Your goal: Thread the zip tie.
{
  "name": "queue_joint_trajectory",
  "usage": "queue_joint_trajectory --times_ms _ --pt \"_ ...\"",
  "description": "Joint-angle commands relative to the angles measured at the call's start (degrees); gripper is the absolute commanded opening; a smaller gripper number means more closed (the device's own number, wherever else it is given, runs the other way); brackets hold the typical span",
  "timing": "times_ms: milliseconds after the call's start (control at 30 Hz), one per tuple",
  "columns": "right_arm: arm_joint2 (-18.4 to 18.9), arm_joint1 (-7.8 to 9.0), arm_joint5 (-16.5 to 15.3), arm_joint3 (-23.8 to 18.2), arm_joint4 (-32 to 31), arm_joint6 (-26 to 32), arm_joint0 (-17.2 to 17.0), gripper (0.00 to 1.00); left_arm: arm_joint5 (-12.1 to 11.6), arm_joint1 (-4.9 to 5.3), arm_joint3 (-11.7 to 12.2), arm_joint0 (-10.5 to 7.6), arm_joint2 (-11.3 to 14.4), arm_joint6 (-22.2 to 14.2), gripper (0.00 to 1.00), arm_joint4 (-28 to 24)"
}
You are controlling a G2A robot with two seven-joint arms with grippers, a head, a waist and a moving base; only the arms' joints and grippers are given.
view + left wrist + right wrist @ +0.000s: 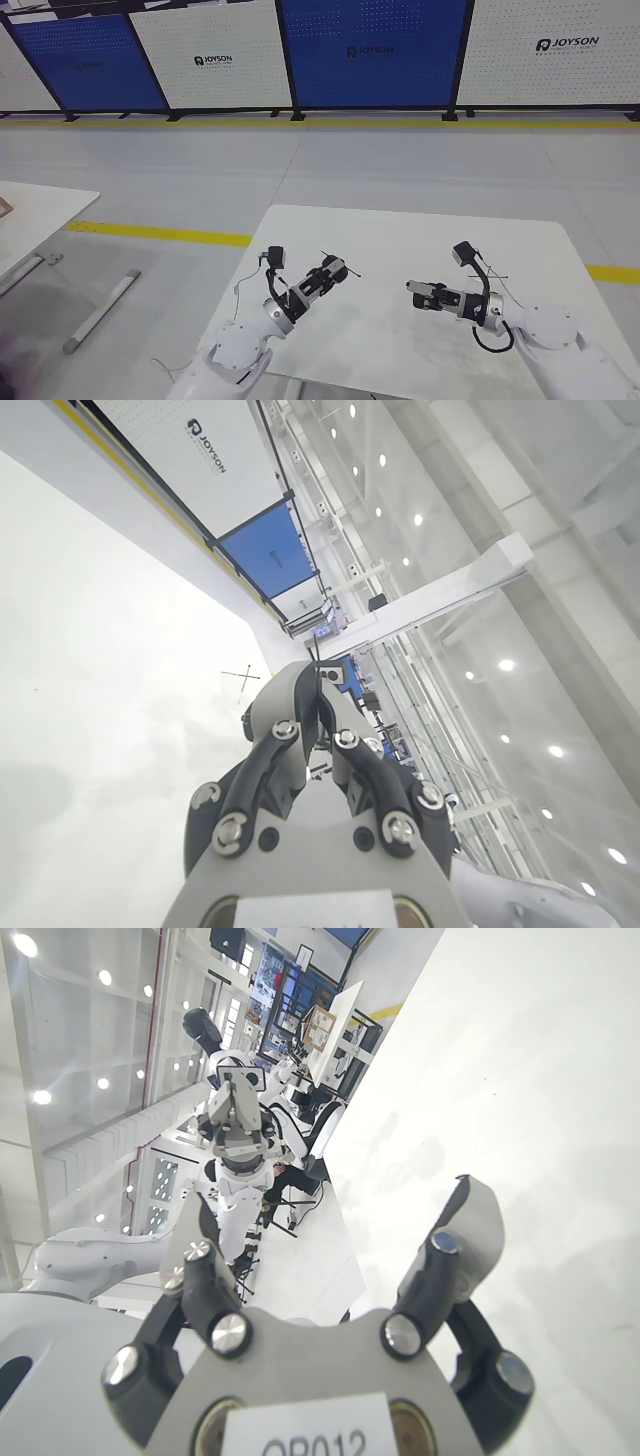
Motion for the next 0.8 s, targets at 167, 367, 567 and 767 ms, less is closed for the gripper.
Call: queue_joint_trajectory --times_ms 167,367,567,767 --pt "0.00 0.00 0.00 0.00 0.00 0.00 0.00 1.00 1.27 -0.29 4.02 -1.71 2.10 0.21 0.00 0.57" --pt "0.00 0.00 0.00 0.00 0.00 0.00 0.00 1.00 0.46 -0.86 8.90 -3.57 5.31 3.06 0.00 3.59" --pt "0.00 0.00 0.00 0.00 0.00 0.00 0.00 1.00 0.63 -1.00 9.60 -4.21 5.79 2.63 0.00 2.35" --pt "0.00 0.00 0.00 0.00 0.00 0.00 0.00 1.00 0.63 -1.00 9.60 -4.21 5.79 2.63 0.00 2.35"
